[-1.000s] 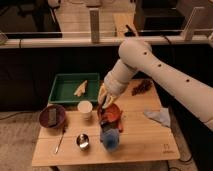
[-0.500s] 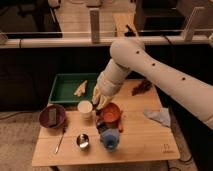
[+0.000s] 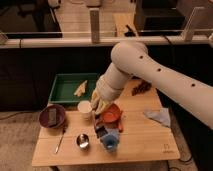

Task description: Place brush in plastic cup

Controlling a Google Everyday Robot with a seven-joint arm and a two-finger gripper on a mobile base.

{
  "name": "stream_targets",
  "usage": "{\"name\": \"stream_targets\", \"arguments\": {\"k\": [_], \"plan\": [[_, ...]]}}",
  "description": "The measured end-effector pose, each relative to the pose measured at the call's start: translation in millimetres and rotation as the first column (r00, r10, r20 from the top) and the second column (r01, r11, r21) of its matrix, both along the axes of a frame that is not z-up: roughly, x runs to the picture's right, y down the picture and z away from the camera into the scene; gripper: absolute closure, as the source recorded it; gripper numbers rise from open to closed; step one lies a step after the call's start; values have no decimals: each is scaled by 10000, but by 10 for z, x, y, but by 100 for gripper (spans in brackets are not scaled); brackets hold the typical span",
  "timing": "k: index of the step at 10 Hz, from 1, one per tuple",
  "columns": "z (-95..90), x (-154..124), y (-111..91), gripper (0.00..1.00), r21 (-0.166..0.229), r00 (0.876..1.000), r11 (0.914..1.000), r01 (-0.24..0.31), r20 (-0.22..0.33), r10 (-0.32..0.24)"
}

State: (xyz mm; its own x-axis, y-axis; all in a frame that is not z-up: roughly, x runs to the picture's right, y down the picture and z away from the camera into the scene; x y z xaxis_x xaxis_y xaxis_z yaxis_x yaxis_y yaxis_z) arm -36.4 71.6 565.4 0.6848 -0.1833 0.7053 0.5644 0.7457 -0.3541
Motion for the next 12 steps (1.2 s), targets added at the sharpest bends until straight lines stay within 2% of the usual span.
{"name": "stream_targets", "arguments": {"k": [7, 12], "plan": [[-225, 185, 271, 100, -137, 9980, 9980, -613, -173, 611], [-280, 359, 357, 100, -111, 9940, 9946, -1033, -372, 1029]]}}
